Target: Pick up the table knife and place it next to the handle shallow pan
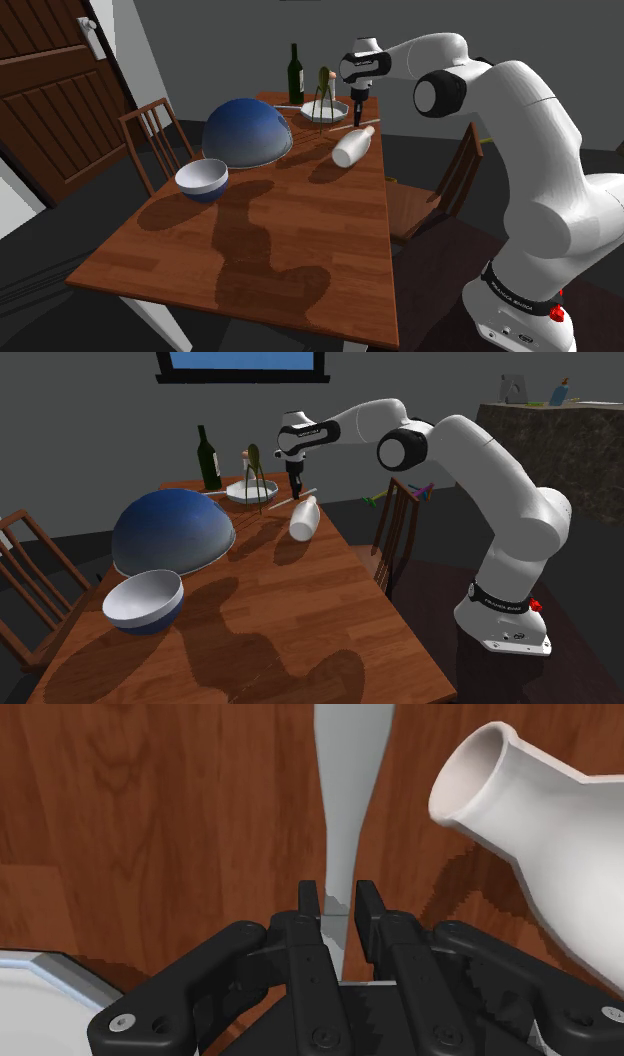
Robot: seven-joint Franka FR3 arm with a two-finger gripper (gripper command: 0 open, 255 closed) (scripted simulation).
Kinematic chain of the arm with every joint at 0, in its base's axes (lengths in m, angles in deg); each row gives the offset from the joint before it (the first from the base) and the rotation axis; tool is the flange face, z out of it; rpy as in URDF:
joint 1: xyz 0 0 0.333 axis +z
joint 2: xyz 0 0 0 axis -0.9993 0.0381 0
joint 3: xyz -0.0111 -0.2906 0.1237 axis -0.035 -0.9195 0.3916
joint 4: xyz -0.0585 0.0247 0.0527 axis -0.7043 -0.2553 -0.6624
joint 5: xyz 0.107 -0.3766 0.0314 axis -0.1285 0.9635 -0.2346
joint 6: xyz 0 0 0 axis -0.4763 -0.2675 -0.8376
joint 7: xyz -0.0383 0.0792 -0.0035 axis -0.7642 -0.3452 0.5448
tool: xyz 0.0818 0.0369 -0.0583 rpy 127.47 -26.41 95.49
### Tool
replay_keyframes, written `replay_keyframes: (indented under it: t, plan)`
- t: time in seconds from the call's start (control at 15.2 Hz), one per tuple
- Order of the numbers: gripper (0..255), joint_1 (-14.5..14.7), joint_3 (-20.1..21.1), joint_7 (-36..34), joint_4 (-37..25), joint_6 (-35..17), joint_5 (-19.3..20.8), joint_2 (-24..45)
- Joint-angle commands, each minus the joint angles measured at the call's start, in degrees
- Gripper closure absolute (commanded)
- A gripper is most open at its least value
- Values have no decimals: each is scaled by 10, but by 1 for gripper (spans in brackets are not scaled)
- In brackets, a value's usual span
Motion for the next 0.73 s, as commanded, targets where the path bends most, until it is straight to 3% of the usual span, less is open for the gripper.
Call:
replay_keyframes:
  t: [0.0,0.66]
  plan:
    - [255,0,0,-1,5,-11,0,6]
    - [255,0,0,-1,26,-53,0,26]
